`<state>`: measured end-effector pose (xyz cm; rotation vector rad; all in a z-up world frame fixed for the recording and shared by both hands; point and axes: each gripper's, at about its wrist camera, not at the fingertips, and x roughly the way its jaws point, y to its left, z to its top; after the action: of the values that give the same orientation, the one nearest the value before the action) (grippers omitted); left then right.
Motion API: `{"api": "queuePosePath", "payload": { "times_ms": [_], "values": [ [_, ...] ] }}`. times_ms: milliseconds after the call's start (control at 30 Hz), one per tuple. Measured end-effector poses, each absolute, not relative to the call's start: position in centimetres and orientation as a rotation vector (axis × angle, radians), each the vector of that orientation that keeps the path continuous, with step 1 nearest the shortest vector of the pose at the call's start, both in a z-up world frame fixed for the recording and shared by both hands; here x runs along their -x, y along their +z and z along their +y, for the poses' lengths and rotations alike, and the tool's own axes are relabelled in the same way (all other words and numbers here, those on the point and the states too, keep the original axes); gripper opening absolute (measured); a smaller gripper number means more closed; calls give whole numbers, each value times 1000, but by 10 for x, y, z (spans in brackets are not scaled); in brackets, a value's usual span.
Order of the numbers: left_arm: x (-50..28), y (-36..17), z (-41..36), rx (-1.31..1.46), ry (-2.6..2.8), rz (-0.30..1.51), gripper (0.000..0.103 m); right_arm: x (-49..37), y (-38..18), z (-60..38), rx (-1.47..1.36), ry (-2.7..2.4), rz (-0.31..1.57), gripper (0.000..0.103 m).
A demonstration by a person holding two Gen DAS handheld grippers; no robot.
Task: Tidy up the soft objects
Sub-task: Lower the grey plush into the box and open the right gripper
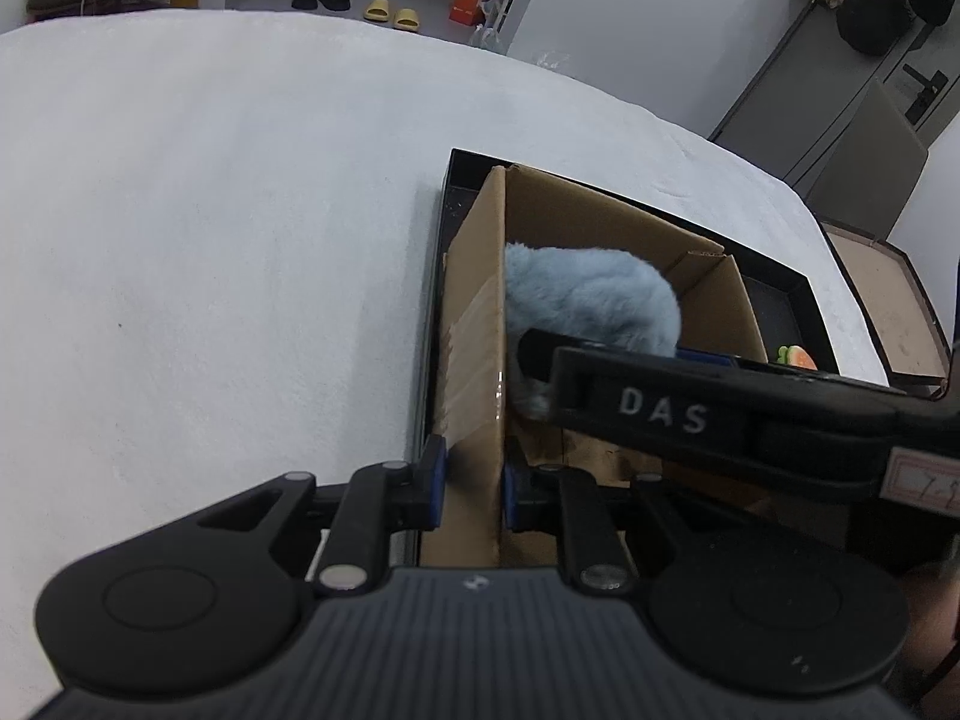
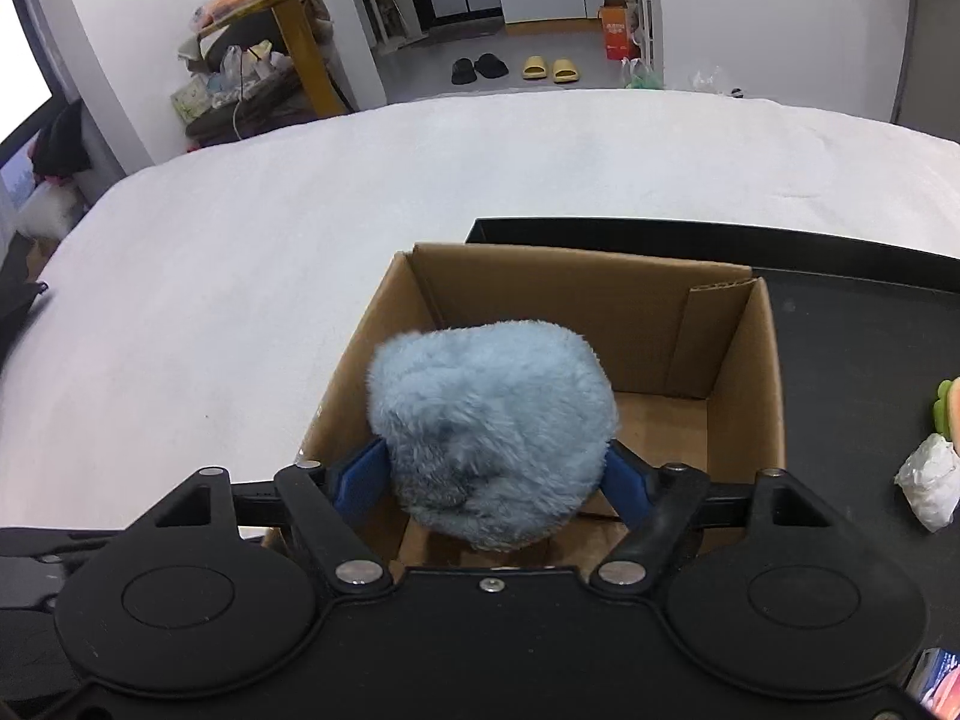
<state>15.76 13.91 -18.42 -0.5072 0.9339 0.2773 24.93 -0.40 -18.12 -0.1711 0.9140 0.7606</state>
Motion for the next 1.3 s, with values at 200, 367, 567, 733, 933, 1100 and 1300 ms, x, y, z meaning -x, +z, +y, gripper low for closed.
{"api": "queuePosePath", "payload": {
  "times_ms": [200, 367, 567, 733, 933, 1100, 1300],
  "values": [
    [-158, -184, 140, 513, 276, 934, 17, -252, -185, -10, 135, 765, 950, 70],
    [-159, -183, 138, 511, 279, 934, 17, -249, -178, -19, 107, 776, 960, 73],
    [-160, -182, 134, 501, 300, 930, 17, -247, -167, -22, 96, 776, 932, 78],
    [-160, -179, 130, 486, 317, 928, 17, -245, -160, -31, 94, 768, 929, 76],
    [-160, -173, 124, 458, 339, 918, 18, -244, -148, -45, 83, 758, 911, 75],
    [-158, -168, 122, 432, 367, 907, 29, -243, -136, -62, 69, 744, 872, 75],
    [-160, -162, 116, 403, 386, 902, 54, -247, -135, -89, 39, 693, 856, 78]
  ]
}}
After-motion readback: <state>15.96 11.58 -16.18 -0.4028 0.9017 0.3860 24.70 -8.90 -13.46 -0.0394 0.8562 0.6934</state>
